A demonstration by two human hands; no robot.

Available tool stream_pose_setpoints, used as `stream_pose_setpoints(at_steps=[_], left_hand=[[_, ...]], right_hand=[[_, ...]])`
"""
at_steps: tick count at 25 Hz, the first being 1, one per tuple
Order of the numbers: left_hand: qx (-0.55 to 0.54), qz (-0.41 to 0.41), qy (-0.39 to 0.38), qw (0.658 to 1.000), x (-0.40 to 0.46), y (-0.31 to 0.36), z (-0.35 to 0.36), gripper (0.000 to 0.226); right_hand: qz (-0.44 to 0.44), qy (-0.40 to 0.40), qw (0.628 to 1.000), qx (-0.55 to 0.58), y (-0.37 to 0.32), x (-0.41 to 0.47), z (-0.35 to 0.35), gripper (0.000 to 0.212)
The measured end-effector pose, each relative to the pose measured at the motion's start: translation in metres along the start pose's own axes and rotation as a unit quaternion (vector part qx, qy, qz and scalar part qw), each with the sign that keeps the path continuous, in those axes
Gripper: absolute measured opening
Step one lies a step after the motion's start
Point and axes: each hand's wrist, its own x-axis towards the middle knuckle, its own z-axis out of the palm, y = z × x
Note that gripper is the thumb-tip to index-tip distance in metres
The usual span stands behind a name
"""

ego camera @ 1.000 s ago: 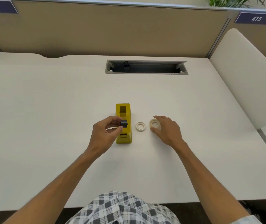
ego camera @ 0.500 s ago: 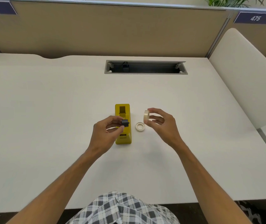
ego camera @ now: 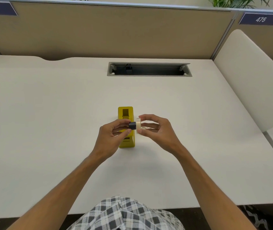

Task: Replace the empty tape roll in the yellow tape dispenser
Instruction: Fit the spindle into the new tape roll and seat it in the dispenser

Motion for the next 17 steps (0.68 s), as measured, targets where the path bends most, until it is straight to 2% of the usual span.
stream_pose_setpoints(at_steps=[13,17], left_hand=[[0.014,0.041,-0.031,0.999,0.000,0.004,-0.003,0.032],[0.014,0.046,-0.020,0.999,0.000,0.003,-0.001,0.031]], right_hand=[[0.003,0.005,0.998,-0.056,-0.005,-0.002,0.010,0.042],[-0.035,0.088,0.985,-0.147,-0.007,-0.009,0.020,0.049]])
